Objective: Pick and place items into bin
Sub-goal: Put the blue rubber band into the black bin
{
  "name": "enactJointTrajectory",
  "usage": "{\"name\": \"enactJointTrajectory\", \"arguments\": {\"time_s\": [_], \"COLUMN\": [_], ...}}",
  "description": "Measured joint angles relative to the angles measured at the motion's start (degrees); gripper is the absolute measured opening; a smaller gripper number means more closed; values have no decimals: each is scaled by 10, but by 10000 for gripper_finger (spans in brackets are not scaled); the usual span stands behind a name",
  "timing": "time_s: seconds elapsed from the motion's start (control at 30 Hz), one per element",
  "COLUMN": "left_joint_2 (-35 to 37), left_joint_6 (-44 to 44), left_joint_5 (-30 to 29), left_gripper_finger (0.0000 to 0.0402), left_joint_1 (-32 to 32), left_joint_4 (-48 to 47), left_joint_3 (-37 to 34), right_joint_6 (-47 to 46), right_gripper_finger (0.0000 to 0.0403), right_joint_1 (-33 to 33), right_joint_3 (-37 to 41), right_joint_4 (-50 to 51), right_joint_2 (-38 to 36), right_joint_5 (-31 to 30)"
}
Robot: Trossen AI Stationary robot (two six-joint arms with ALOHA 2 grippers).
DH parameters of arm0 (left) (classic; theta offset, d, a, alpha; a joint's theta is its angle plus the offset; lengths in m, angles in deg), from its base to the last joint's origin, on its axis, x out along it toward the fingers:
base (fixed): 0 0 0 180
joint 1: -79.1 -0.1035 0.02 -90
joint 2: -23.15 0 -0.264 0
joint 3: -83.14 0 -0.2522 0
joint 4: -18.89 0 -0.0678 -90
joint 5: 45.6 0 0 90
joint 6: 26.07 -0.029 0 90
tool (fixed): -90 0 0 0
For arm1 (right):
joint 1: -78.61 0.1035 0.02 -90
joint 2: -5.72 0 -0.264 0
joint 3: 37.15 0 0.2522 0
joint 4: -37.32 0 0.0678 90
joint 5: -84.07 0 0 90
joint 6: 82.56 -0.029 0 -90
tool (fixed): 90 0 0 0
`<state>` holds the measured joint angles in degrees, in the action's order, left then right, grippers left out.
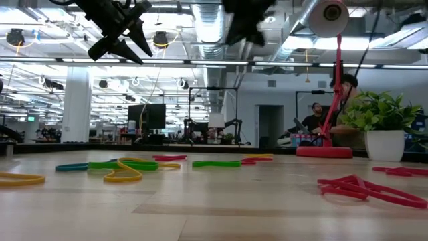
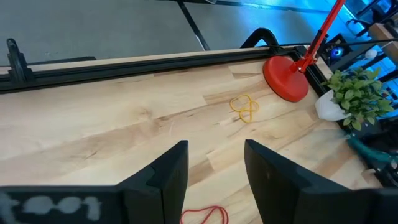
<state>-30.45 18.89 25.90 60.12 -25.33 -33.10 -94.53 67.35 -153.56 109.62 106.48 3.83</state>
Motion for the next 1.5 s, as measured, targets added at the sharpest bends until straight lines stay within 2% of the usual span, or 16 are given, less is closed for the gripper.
{"name": "enactJointTrajectory", "arguments": {"time_s": [0.17, 0.3, 0.37, 0.43, 0.57, 0.67, 0.83, 1.03, 1.27, 1.37, 1.5], "left_joint_2": [0, 0, 0, 0, 0, 0, 0, 0, 0, 0, 0], "left_joint_6": [-7, -10, -10, -10, -10, -12, -25, -53, -58, -74, -77], "left_joint_5": [0, -2, -2, -2, -2, -2, -1, 1, 13, 12, 3], "left_gripper_finger": [146, 146, 146, 146, 146, 146, 146, 146, 146, 146, 146], "left_joint_1": [0, 0, 0, 0, 0, 0, 0, 0, 0, 0, 0], "left_joint_4": [0, 6, 9, 10, 10, 10, 10, 10, 9, 9, 9], "left_joint_3": [0, 0, 0, 0, 0, 0, 0, 0, 0, 0, 0], "right_joint_6": [-33, -141, -235, -309, -442, -538, -711, -879, -1093, -1112, -1106], "right_gripper_finger": [1, 1, 1, 1, 1, 1, 1, 0, 0, 0, 1], "right_joint_1": [31, 80, 109, 138, 206, 255, 346, 458, 591, 628, 646], "right_joint_3": [1, 1, 4, 33, 72, 124, 199, 268, 295, 295, 295], "right_joint_4": [149, 286, 323, 300, 318, 291, 309, 311, 258, 226, 225], "right_joint_2": [-67, -99, -106, -125, -149, -162, -177, -222, -259, -251, -223], "right_joint_5": [-6, -7, -34, -42, -34, 6, 78, 90, 97, 99, 92]}}
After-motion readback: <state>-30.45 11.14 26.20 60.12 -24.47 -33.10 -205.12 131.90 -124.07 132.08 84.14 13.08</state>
